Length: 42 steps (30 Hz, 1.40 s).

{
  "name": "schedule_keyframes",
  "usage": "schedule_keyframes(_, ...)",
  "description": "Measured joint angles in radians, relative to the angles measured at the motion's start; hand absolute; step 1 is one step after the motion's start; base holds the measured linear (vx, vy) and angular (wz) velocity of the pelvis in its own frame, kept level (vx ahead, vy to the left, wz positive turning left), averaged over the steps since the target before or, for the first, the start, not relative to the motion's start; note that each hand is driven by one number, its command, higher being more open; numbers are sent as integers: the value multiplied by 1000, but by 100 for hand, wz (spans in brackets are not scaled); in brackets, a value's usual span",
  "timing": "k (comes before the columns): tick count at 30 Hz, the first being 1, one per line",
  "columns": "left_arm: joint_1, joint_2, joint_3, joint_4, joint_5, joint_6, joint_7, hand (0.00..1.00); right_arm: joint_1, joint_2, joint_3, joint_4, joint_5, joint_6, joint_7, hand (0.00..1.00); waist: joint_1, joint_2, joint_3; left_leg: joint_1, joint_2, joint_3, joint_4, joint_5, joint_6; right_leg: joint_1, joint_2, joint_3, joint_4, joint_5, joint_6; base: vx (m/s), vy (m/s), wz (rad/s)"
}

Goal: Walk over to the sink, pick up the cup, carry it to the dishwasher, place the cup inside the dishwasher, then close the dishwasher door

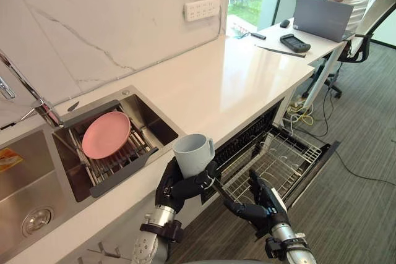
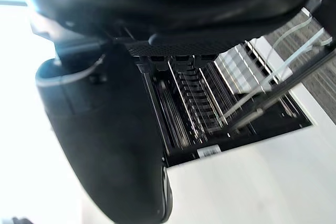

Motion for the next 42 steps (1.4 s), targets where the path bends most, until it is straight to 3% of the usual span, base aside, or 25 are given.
schedule_keyframes(1,-5,-2,15,0,14,-1,3,0,6,6,-14,-19,8,-5,1,100,0,8,-5,3,1,-1,-1,0,0,6,3,3,-10,6,0,22,4,-15)
schedule_keyframes(10,-61,0,140,0,122,-35,104,0,52,68,-102,-191,141,-43,99,100,-11,-3,-4,19,-4,7,-8,-3,6,23,7,33,-51,28,8,-12,22,-9)
schedule_keyframes(21,-122,-3,141,0,217,-35,170,0,59,95,-101,-341,223,-44,252,100,-26,-2,-5,33,-4,5,-11,-3,6,22,12,60,-58,26,10,1,7,-9)
schedule_keyframes(32,-142,-7,42,0,370,-20,167,0,34,85,-54,-390,222,-46,243,100,-25,2,-14,43,20,-2,-11,-3,6,67,42,75,-155,87,-7,0,-14,-7)
schedule_keyframes(42,-143,-8,3,0,405,-4,154,0,11,66,-13,-390,222,-47,168,100,-22,5,-46,43,28,-24,-13,-3,6,84,41,31,-173,81,-21,-11,-7,4)
